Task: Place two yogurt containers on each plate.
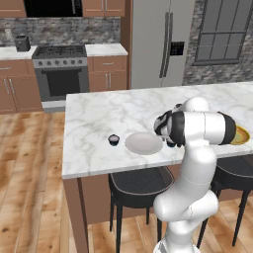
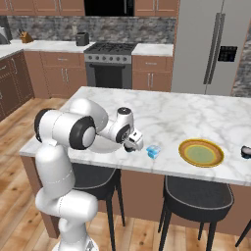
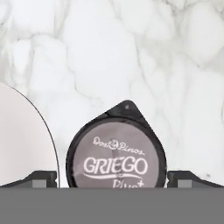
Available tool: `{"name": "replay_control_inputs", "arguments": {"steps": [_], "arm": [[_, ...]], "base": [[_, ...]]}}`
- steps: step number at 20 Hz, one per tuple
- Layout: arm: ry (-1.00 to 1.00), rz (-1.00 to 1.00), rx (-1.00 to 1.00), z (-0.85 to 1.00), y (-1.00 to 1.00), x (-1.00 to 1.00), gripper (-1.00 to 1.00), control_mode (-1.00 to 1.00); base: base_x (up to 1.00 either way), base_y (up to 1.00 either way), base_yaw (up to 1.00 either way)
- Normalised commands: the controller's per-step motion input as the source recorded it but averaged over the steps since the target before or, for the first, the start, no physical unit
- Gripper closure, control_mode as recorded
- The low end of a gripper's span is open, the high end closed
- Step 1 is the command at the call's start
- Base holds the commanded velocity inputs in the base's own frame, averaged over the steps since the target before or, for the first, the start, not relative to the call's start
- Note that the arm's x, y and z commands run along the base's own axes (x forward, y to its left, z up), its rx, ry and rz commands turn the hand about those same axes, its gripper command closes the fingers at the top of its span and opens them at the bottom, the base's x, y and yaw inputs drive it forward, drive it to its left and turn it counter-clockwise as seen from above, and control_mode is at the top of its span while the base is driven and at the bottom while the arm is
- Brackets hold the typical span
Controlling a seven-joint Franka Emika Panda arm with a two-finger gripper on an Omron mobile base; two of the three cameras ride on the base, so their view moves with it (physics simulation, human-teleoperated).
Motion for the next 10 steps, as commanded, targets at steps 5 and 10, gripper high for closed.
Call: {"name": "replay_control_inputs", "arguments": {"steps": [5, 10], "arm": [[-0.01, 0.0, 0.0, -0.13, 0.0, 0.03, -1.0, -1.0], [-0.02, 0.0, 0.0, -0.11, 0.0, 0.1, -1.0, -1.0]], "base": [[0.0, 0.0, 0.0], [0.0, 0.0, 0.0]]}}
